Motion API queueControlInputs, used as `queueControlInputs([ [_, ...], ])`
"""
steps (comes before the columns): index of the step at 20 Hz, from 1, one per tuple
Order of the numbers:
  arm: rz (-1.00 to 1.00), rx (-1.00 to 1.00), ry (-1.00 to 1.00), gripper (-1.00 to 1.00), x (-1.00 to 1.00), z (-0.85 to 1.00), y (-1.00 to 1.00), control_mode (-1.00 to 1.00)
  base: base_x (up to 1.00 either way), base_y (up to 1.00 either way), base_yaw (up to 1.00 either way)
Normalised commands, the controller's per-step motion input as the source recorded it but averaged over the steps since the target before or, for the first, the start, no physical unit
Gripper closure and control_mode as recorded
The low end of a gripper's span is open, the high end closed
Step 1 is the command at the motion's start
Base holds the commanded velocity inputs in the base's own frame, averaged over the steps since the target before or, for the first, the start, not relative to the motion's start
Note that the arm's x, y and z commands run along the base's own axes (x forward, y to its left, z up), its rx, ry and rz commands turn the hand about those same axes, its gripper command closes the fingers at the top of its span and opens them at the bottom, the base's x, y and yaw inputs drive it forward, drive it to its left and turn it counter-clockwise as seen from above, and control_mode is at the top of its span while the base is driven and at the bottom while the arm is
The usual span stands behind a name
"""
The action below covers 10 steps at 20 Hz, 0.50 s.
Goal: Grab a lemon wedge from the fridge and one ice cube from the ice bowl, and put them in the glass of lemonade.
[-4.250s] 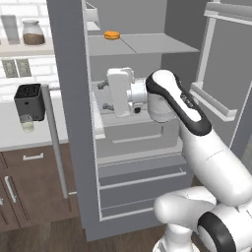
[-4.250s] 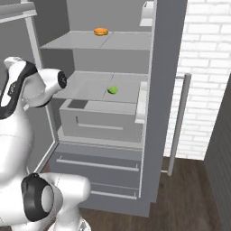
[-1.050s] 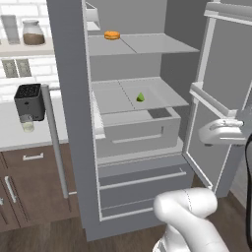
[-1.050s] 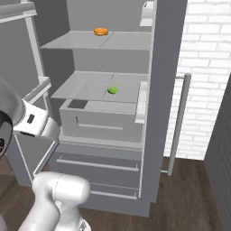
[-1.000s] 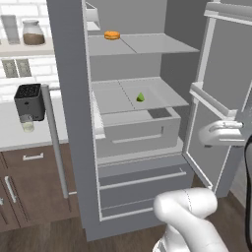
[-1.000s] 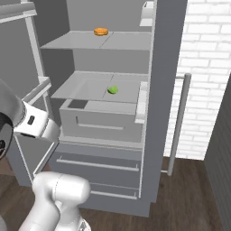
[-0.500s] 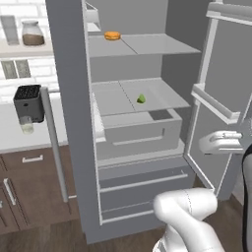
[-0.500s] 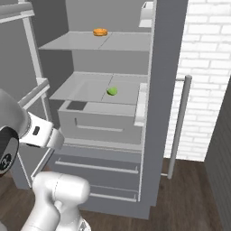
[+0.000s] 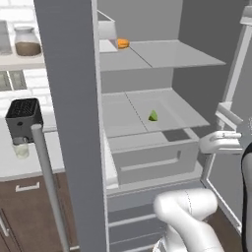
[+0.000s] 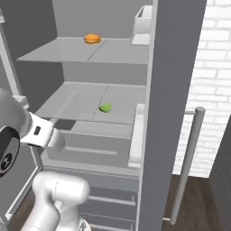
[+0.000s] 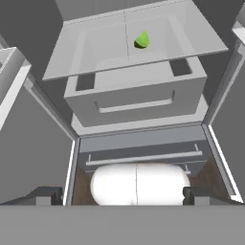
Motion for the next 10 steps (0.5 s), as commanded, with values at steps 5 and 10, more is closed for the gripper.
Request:
queueControlInputs([
  [5,0.0,0.0,0.0,-1.0,0.0,0.0,0.0,1.0,0.56,0.0,0.0],
  [10,-0.01,0.0,0.0,-1.0,0.15,0.0,0.05,-1.0,0.0,0.0,0.0],
])
